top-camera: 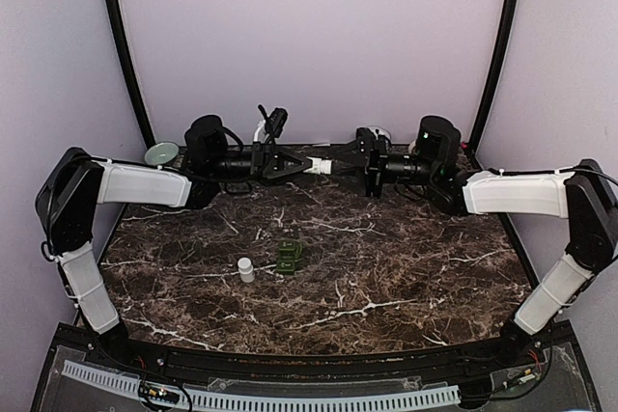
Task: Sort the pills into containers
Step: Unscrew the lid of the pill bottle.
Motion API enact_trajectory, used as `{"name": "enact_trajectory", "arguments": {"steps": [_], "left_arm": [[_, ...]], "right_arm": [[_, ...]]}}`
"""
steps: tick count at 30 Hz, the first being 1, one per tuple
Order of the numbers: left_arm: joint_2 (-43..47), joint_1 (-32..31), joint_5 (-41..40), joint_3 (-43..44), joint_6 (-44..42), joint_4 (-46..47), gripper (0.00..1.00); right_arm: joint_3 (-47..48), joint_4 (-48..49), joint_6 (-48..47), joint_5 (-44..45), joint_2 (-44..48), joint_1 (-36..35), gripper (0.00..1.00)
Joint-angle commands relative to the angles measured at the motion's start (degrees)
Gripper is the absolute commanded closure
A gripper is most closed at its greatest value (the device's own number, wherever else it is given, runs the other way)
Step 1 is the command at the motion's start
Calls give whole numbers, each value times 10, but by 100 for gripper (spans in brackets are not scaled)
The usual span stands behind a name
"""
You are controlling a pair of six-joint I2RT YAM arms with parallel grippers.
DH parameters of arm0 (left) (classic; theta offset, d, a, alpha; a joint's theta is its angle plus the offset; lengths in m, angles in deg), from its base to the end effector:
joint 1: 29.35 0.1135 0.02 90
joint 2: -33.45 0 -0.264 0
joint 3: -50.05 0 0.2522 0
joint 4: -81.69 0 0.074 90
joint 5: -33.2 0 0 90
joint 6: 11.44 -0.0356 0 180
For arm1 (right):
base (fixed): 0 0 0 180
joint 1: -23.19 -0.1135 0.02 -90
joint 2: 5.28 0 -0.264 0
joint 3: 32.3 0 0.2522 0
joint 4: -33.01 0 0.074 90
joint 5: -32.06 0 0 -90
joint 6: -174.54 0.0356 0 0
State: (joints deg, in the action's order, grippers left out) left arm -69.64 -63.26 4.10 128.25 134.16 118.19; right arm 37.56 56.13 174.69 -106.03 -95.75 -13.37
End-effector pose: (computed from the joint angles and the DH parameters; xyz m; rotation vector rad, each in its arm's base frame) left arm 0.3130 -0.2479 0.2829 0.7716 1.6589 -1.9010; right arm 0.2701 0.2333 0.2930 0.0670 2.1283 2.1885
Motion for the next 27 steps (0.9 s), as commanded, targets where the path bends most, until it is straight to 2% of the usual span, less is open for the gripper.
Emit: {"name": "enact_trajectory", "arguments": {"steps": [1,12,27], "left_arm": [[-7,9,9,1,47,80,100],[-34,15,11,-13,122,190,100],[-42,14,22,-16,145,217,100]], "right_arm": [[20,28,4,-10,-4,-10,53],[36,-24,-31,-2,3,-12,69],[48,-51,-45,4,1,-13,62]]}}
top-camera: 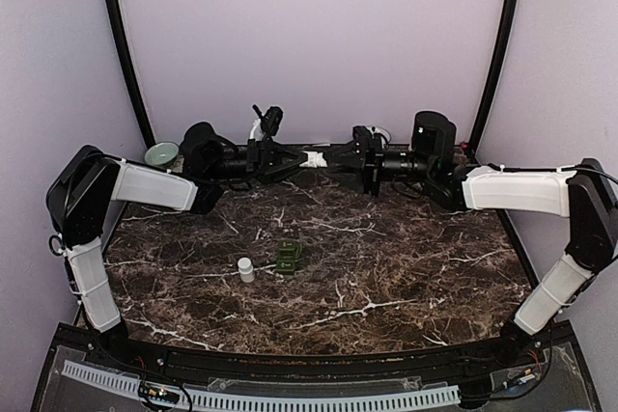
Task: Sort the pills into containers
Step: Unscrew the lid of the pill bottle.
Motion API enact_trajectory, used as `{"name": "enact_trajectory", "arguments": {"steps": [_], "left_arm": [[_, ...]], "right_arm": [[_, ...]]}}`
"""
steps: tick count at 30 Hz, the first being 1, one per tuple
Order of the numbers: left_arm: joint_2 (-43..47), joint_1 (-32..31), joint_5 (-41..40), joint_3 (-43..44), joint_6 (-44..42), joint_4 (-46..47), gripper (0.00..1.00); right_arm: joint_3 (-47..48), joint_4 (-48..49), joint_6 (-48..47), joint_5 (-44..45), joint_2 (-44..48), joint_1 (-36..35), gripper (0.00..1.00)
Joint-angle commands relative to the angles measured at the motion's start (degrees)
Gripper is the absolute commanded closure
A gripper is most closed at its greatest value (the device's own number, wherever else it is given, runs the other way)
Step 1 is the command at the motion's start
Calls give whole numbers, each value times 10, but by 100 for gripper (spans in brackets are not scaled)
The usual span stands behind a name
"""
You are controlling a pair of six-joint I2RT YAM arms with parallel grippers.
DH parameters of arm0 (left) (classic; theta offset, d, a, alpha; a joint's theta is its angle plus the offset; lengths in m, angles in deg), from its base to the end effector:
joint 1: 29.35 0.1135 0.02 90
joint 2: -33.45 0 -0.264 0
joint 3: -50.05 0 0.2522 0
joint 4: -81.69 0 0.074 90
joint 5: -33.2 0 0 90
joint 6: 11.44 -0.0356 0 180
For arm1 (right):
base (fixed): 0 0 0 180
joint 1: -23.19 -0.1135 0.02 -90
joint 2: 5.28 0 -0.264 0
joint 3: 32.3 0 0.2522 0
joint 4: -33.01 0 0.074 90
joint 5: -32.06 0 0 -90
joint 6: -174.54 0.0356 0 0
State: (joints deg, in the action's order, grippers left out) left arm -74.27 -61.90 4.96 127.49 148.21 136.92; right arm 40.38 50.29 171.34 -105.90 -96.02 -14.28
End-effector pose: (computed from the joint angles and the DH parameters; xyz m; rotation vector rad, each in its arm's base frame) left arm 0.3207 -0.2419 0.2761 0.7212 1.5744 -2.0159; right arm 0.2704 0.2406 0.2980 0.0369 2.1706 2.1470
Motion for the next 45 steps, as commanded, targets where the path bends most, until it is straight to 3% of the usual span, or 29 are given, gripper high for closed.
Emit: {"name": "enact_trajectory", "arguments": {"steps": [1,11,21,35,41,45], "left_arm": [[4,0,13,-8,3,28,100],[7,-3,21,-6,-15,2,100],[1,-4,22,-7,-2,15,100],[-35,-4,-1,-38,132,191,100],[-66,-4,-14,-41,219,294,100],[-69,-5,-10,-47,238,307,100]], "right_arm": [[21,7,-12,3,3,-4,62],[29,6,-15,2,-1,-4,63],[52,-34,-46,-5,-18,-4,72],[175,-337,-301,47,-17,-13,80],[245,-482,-468,109,-18,-34,81],[271,-552,-565,181,-12,-49,81]]}}
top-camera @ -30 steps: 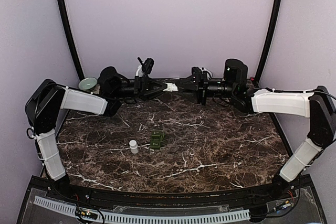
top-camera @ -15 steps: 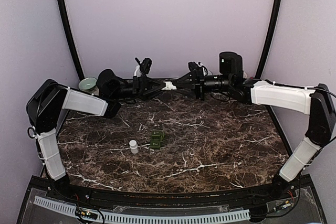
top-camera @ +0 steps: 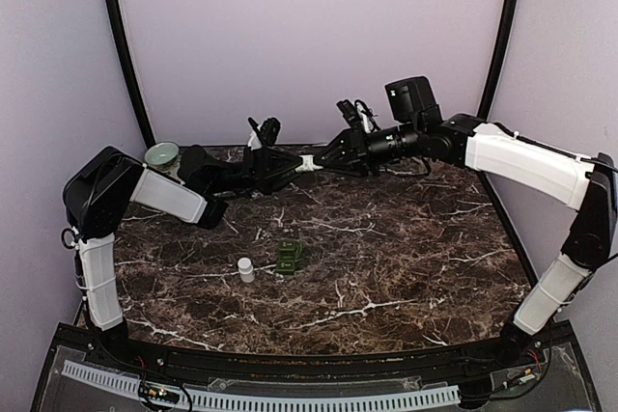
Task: Sort the pills into containers
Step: Unscrew the lid of the pill bottle.
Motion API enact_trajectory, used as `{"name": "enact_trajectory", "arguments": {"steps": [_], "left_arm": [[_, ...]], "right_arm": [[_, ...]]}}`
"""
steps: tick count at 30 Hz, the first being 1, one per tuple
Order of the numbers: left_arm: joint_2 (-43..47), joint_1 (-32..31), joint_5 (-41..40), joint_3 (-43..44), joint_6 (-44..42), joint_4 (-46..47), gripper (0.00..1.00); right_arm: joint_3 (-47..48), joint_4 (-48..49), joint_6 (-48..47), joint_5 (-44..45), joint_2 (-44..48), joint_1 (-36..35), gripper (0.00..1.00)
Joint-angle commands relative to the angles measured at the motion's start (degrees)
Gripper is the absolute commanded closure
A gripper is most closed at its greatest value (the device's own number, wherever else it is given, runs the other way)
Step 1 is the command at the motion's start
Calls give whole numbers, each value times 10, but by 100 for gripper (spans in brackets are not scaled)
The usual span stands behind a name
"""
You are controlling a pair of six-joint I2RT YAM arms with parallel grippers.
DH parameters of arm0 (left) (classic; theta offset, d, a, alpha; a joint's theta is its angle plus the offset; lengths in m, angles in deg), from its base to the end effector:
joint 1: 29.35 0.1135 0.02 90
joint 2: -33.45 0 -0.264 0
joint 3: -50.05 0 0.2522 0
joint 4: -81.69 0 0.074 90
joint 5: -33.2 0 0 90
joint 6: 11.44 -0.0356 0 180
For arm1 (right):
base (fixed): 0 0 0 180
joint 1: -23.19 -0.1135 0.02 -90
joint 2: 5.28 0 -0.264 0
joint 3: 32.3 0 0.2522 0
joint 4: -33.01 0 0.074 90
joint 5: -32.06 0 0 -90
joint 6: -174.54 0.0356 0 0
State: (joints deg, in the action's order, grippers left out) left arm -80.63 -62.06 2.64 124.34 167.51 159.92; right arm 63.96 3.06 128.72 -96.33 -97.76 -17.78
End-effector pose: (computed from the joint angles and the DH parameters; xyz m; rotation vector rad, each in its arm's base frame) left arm 0.3147 -0.2385 0.2504 0.6053 1.5252 -2.2110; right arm 0.2683 0.2623 0.3489 -0.4278 2.2796 1.5362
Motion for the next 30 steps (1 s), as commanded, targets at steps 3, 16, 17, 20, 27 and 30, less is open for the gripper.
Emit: {"name": "enact_trajectory", "arguments": {"steps": [3,16,17,20,27,30], "left_arm": [[-2,-4,19,-21,54,77,100],[6,-8,39,-26,87,77,100],[6,-9,41,-23,92,76,100],[8,-12,50,-14,106,77,100],[18,-16,63,3,135,77,100],[18,-20,70,18,144,76,100]], "right_arm": [[37,-110,-205,141,7,-24,82],[-27,-63,-410,337,75,-81,83],[-35,-53,-425,353,82,-90,83],[-48,-32,-460,392,96,-115,84],[-95,26,-517,481,131,-164,84],[-95,32,-525,488,138,-170,85]]}}
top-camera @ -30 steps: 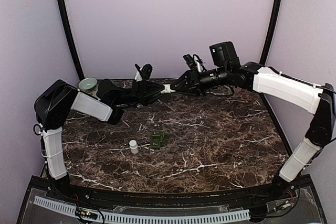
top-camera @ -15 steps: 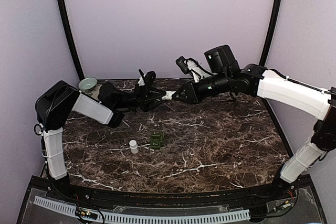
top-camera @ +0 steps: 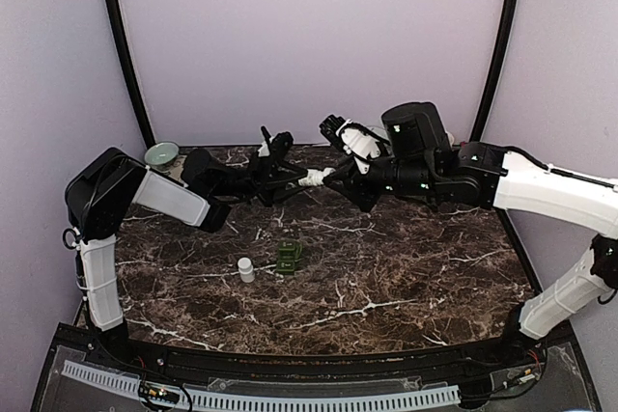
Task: Sort the pills into containers
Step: Unscrew the lid of the pill bottle.
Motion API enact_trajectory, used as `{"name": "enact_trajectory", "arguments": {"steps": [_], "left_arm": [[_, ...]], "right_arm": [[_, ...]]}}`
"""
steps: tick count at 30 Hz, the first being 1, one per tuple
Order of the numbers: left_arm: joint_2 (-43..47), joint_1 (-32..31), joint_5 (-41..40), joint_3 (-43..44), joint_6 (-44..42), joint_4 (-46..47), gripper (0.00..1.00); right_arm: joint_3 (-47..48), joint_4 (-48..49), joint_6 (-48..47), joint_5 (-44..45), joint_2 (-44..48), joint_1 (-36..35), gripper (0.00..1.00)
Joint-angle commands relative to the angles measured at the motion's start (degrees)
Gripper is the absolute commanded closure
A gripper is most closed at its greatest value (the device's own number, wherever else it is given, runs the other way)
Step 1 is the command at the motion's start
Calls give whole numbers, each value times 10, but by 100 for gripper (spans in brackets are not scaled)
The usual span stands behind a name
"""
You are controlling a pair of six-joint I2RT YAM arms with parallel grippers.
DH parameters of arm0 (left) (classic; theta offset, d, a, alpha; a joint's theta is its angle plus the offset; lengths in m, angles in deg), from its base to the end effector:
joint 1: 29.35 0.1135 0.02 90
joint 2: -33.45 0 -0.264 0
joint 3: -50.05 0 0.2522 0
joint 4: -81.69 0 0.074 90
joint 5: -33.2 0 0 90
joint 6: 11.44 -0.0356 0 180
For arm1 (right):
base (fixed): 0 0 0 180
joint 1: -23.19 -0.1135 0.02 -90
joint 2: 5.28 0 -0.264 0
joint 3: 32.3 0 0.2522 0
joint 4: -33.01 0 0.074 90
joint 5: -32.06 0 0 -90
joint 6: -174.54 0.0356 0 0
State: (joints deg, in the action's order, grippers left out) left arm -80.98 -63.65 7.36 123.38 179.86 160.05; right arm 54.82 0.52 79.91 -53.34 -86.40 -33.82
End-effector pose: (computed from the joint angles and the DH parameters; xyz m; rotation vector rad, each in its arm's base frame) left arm 0.3045 -0.2465 0.2423 0.5694 1.7361 -2.3853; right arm 0.1810 0.2736 0.3519 -1.0146 1.8010 0.4900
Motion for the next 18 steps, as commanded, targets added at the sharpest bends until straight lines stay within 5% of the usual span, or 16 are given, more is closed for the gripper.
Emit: {"name": "enact_trajectory", "arguments": {"steps": [1,18], "left_arm": [[22,-4,22,30,23,75,100],[10,-2,30,39,21,76,100]], "right_arm": [[-4,60,-41,65,26,-14,85],[-11,74,-36,86,46,-26,86]]}}
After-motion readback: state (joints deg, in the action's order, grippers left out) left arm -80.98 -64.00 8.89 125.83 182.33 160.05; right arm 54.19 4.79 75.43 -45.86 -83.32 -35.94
